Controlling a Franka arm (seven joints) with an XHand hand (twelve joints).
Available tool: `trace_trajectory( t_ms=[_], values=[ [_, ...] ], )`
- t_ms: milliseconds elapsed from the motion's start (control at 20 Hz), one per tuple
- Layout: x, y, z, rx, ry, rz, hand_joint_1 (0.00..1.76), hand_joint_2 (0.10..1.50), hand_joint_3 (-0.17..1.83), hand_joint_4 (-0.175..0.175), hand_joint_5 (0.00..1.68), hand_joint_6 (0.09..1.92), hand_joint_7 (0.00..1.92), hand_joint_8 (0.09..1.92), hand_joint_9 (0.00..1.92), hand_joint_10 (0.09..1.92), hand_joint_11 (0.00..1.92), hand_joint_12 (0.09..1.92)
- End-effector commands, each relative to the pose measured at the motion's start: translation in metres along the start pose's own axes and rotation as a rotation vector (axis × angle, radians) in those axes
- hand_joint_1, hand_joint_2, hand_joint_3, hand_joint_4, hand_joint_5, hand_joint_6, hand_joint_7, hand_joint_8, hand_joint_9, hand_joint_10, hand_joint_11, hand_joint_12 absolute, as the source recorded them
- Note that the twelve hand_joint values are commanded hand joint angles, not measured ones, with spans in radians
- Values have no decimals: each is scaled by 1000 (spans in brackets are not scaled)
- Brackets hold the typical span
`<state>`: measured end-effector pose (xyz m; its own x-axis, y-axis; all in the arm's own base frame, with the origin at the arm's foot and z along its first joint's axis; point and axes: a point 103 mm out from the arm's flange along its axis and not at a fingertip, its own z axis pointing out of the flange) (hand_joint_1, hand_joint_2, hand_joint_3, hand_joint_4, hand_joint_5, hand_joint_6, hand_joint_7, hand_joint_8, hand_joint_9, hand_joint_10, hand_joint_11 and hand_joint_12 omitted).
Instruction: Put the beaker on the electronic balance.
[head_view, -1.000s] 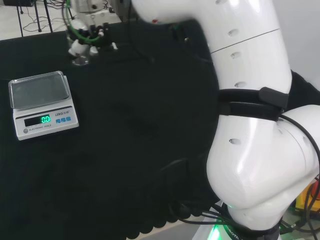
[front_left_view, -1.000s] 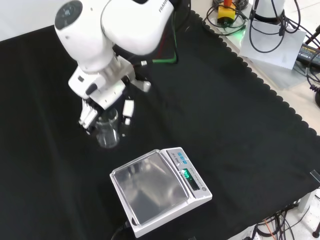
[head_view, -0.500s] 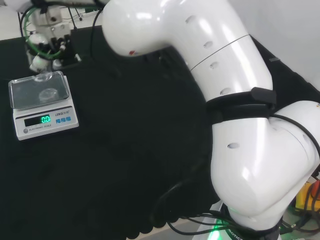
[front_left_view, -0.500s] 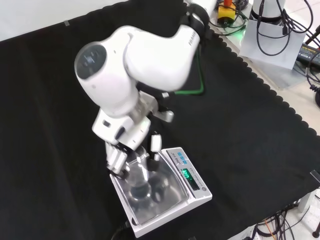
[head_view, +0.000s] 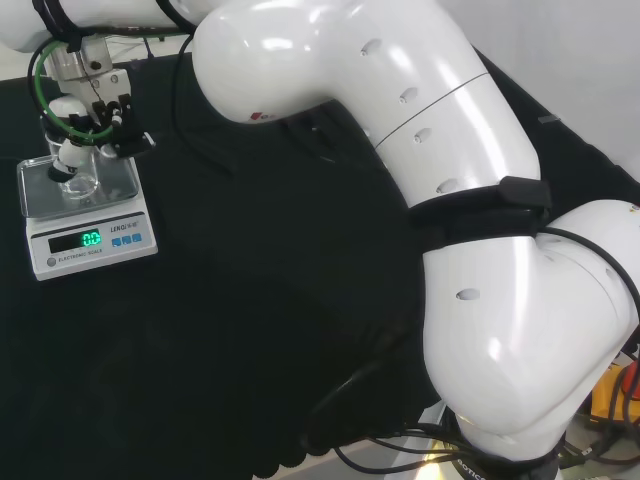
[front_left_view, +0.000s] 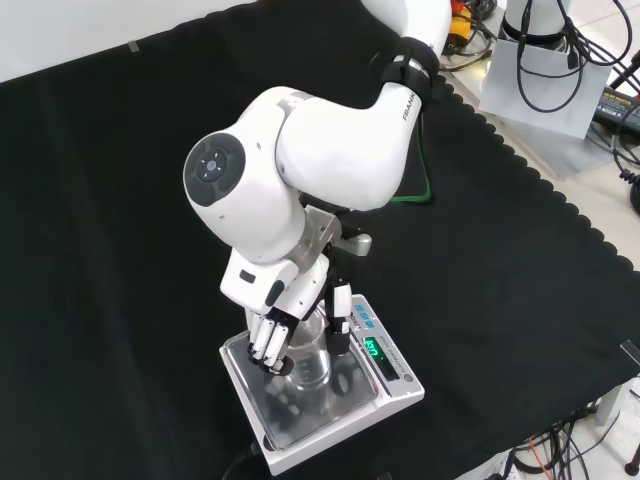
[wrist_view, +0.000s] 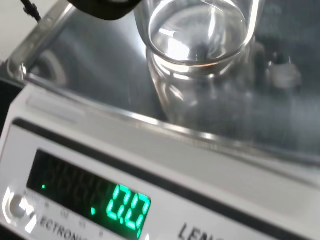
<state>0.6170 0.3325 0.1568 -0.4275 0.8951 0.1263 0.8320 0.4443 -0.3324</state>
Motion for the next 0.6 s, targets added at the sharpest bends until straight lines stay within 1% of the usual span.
trace_trajectory(
  t_ms=[50,100,150,200,250,300,350,400,450,500,600],
  values=[
    [-5,-9,4,11,-4,-10,1319,1317,-175,-68,658,1501,626,1521,908,1299,975,1145],
    [-4,-10,4,13,-5,-11,1319,1317,-175,-67,652,1503,630,1520,910,1296,976,1145],
    [-4,-10,4,14,-3,-14,1250,1333,-175,-33,657,1505,662,1509,908,1330,982,1144],
    [-4,-11,4,13,0,-17,1195,1345,-175,-7,661,1506,692,1493,902,1356,996,1137],
    [-5,-11,4,13,4,-21,1147,1343,-175,-63,682,1479,676,1508,896,1361,1015,1128],
    [-6,-11,3,17,8,-25,1156,1284,-175,-92,623,1501,653,1510,891,1341,1019,1125],
    [-6,-12,3,20,9,-28,1158,1221,-175,-96,536,1521,627,1474,882,1283,973,1148],
    [-7,-12,2,25,9,-28,1143,1163,-175,-85,449,1507,599,1390,861,1186,885,1187],
    [-8,-12,2,29,8,-29,1117,1112,-175,-68,359,1445,558,1304,819,1096,778,1230],
    [-9,-12,2,30,5,-29,1062,1047,-175,-48,248,1230,464,1206,726,1021,624,1288],
    [-11,-13,0,21,11,-34,918,940,-175,-4,99,703,224,1014,481,943,278,1437]
  ],
)
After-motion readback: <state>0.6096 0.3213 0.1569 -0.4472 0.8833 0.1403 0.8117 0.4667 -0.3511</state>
